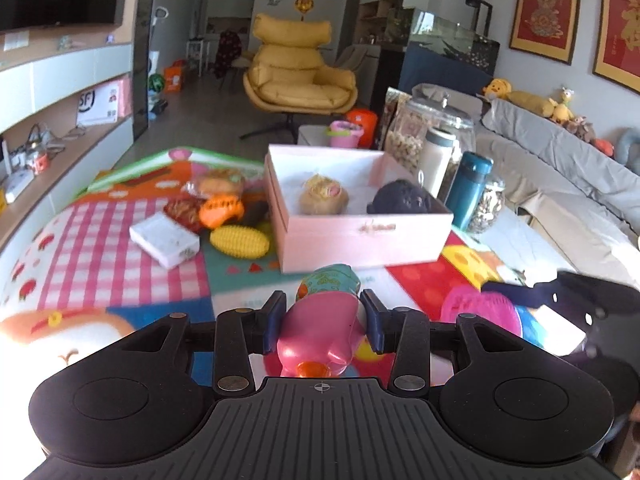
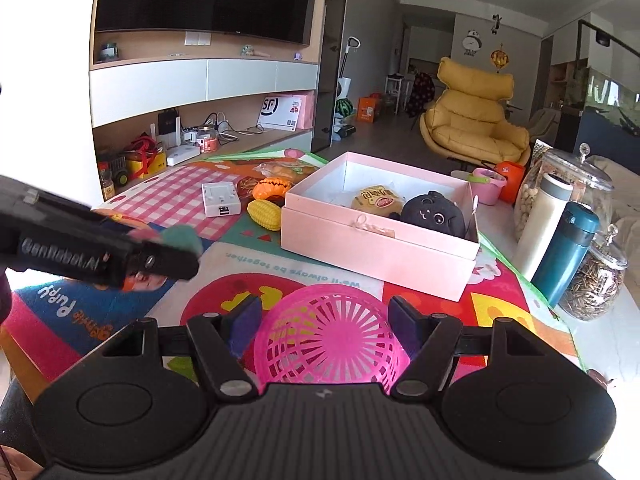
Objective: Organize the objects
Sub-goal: 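Release the pig toy into the box with the left tool while the right tool drops the strainer in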
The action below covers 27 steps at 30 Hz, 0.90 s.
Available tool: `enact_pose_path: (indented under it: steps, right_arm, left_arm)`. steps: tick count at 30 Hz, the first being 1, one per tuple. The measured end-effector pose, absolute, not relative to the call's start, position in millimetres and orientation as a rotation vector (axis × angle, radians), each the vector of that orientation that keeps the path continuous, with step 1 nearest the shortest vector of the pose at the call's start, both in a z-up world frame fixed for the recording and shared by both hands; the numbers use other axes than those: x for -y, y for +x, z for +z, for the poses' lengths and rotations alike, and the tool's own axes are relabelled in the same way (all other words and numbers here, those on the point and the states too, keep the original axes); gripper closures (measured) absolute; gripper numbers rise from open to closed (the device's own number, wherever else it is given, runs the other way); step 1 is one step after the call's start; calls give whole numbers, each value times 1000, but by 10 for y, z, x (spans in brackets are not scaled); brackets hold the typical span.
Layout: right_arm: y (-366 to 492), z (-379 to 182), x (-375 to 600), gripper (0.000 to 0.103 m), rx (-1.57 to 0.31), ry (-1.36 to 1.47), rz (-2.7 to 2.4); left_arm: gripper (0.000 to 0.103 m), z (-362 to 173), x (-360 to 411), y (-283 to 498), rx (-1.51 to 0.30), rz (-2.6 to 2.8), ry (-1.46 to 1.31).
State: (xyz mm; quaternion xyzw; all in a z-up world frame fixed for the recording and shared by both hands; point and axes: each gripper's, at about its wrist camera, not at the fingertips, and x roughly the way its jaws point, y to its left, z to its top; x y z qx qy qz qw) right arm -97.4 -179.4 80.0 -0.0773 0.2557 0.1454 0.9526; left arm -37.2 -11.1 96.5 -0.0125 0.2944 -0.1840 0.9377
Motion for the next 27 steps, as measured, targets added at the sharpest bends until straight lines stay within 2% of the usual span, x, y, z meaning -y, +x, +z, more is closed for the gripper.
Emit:
enact_pose_path:
  steps: [8, 13, 22, 27]
  right_arm:
    - [-1003, 816, 1842, 33, -500, -132, 296]
    - [-1000, 837, 1843, 33, -495, -140, 287]
    - [-812, 854, 1860, 33, -516, -139, 257]
    - [-388, 1228, 1936, 33, -469, -155, 206]
  left_arm:
    - [54, 1306, 613, 768, -455, -361, -102]
    - [58, 1012, 850, 1283, -565, -285, -26]
    - [58, 871, 420, 948, -533, -328, -95]
    - [58, 700, 53, 497, -570, -365, -179]
